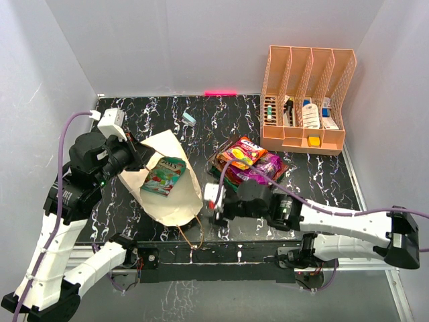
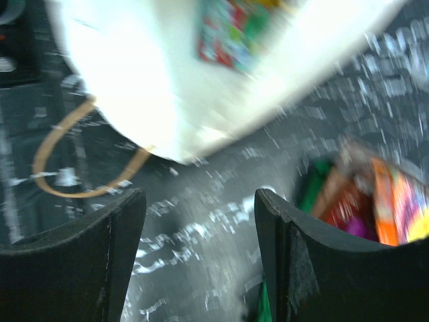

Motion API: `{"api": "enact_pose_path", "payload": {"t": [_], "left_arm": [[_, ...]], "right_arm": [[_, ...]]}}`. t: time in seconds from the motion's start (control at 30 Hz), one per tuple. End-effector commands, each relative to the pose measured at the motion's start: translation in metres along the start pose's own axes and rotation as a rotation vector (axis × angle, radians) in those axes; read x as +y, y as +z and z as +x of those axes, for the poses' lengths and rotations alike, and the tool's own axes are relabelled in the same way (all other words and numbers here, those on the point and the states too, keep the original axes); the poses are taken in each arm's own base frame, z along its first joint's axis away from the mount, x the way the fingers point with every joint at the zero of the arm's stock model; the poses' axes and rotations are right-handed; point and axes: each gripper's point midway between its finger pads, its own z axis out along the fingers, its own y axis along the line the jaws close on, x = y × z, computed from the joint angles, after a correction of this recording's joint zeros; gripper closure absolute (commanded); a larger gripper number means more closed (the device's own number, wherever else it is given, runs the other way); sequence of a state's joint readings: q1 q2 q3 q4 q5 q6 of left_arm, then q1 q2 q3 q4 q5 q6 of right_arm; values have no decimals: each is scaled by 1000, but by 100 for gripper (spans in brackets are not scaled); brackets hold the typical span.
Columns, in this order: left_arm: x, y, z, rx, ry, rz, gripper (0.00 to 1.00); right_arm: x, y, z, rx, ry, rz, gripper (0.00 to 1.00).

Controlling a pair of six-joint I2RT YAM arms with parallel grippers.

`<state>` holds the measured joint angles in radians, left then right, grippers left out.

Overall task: Take the snacks out of the paper bag
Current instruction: Place the snack at the center of the board, then take out the snack from the paper bag.

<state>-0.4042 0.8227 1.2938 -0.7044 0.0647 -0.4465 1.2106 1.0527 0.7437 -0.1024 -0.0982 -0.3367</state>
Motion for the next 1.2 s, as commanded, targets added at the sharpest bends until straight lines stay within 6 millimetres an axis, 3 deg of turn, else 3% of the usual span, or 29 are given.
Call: {"api": "enact_pose_path", "payload": {"t": [0.0,0.27,0.5,0.67,1.17], "left_arm": [[-4,-2,-4,-15,4,18,100],[-4,-7,-1,-6,14,23,100],[-6,-12,-1,-6,15,35,100],[-9,-13,-1,-1,11,42,100],[-17,-9,2,16,-11,85,100]], "right_arm": [[7,22,-63,-199,-314,-74,31],[-22,87,-65,-141,-563,26,31],[-41,152,-32,-44,-673,89,33],[-42,188,1,-1,-681,66,32],[-71,229,48,3,-618,176,34]]}}
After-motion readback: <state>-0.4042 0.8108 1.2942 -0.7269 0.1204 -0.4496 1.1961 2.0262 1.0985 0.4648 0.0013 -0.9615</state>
